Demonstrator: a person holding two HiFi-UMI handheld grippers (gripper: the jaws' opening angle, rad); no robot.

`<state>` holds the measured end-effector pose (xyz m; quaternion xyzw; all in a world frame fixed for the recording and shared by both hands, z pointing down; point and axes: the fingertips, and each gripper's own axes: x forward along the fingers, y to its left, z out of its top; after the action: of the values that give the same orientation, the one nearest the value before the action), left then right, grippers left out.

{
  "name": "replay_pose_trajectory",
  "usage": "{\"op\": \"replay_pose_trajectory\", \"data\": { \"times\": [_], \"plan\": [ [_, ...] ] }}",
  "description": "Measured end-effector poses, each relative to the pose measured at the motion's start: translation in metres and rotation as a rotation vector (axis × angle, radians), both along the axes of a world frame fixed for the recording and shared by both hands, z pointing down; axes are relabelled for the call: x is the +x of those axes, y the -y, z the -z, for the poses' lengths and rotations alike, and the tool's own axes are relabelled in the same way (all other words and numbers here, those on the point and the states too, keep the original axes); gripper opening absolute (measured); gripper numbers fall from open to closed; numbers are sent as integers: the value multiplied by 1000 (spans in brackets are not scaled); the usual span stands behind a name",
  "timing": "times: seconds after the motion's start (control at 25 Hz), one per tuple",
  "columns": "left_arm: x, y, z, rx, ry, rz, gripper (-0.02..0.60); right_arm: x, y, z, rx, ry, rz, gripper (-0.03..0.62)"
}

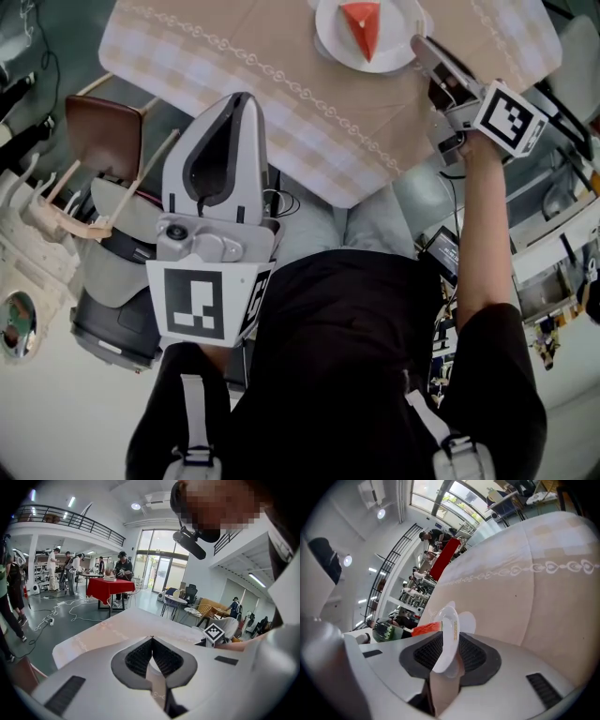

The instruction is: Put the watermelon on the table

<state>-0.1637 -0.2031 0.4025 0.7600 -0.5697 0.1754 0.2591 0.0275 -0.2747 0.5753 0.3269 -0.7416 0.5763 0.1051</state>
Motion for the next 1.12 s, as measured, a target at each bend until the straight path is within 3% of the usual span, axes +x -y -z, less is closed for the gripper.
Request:
{"op": "replay_pose_trajectory", "data": {
  "times": [0.12, 0.2, 0.36, 0.76, 1.12],
  "plan": [
    [0, 1, -2, -4, -1, 1, 11, -9, -6, 0, -25, 68, 53, 89],
    [1, 2, -2, -5, -2, 0, 11, -10, -10, -9, -71, 14, 73, 44],
    [4, 3, 0, -1, -7, -1, 11, -10, -10, -16, -128, -57, 93, 48],
    [4, 8, -17, -17, 7, -16, 11, -7, -17, -13, -136, 33, 30, 31],
    [13, 5, -15, -17, 9, -34, 11, 1, -60, 0, -169, 114, -14, 26]
  ]
}}
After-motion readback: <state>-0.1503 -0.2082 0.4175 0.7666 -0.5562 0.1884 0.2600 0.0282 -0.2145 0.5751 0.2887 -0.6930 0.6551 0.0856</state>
